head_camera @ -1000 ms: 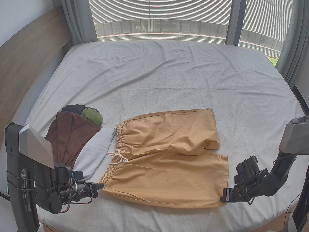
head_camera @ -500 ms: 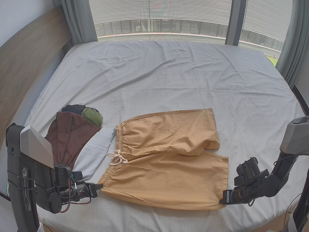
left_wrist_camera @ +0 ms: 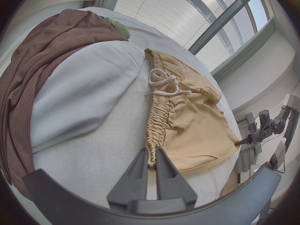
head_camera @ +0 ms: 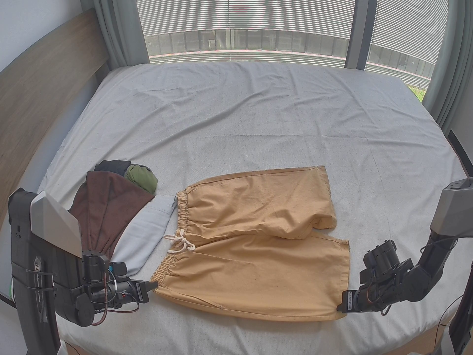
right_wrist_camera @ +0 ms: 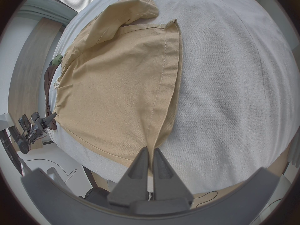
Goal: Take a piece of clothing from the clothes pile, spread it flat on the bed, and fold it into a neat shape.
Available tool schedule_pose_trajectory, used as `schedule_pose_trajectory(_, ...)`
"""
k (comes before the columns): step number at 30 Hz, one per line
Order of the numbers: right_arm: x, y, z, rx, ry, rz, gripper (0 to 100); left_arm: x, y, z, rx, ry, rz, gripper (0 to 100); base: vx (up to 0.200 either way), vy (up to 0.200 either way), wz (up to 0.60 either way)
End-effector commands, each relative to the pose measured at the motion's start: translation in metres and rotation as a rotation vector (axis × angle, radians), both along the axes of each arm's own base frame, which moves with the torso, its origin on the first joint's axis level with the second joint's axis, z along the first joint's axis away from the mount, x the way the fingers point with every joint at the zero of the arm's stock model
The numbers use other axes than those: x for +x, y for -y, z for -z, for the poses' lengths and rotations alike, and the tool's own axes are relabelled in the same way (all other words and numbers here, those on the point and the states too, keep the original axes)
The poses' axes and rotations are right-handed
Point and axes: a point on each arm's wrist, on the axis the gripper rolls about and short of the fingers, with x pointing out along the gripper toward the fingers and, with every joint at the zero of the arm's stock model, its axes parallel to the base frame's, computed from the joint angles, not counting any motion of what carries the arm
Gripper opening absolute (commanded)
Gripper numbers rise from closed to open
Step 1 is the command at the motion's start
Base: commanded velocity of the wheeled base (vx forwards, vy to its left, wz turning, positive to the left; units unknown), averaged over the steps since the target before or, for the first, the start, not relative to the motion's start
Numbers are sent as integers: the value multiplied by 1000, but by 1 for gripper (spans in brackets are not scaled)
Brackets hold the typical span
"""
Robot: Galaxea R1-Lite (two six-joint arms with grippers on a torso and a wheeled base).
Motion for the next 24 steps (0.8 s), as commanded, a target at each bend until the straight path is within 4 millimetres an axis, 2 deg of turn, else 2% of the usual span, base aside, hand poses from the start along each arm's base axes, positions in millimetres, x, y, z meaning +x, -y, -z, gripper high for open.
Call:
schedule_pose_trajectory(1,1,-1,-1,3,7,-1,0,0,2,1,0,-2,11,0,0,0,0)
schedule_pose_trajectory(5,1,-1,0,2,5,-7,0,3,3,0,-4,11,9,0,0,0,0)
schedule_pose_trajectory(6,1,-1,0,3,4,-6,100,2,3,-1,-4,9,9,0,0,0,0)
schedule_pose_trajectory(7,1,-1,0,5,3,-5,100,1,3,0,-5,4,9,0,0,0,0)
schedule_pose_trajectory(8,2,-2,0,7,3,-3,100,1,3,0,-5,4,9,100,0,0,0)
schedule_pose_trajectory(13,8,1,-5,23,50,23,100,3,3,-1,-15,8,0,100,0,0,0)
schedule_pose_trajectory(16,24,7,-23,70,189,71,100,5,1,-6,-16,28,-6,100,0,0,0)
schedule_pose_trajectory(17,24,7,-23,70,189,71,100,5,1,-6,-16,28,-6,100,0,0,0)
schedule_pose_trajectory(18,36,13,-34,95,278,104,100,7,1,-11,-19,49,-9,100,0,0,0)
schedule_pose_trajectory(20,49,15,-42,111,339,124,100,8,0,-13,-21,62,-13,100,0,0,0)
schedule_pose_trajectory(21,49,15,-42,111,339,124,100,8,0,-13,-21,62,-13,100,0,0,0)
schedule_pose_trajectory(22,64,20,-49,119,387,149,100,10,0,-14,-21,68,-15,100,0,0,0)
schedule_pose_trajectory(23,64,20,-49,119,387,149,100,10,0,-14,-21,68,-15,100,0,0,0)
schedule_pose_trajectory(24,75,23,-53,124,419,165,100,10,0,-14,-21,68,-15,100,0,0,0)
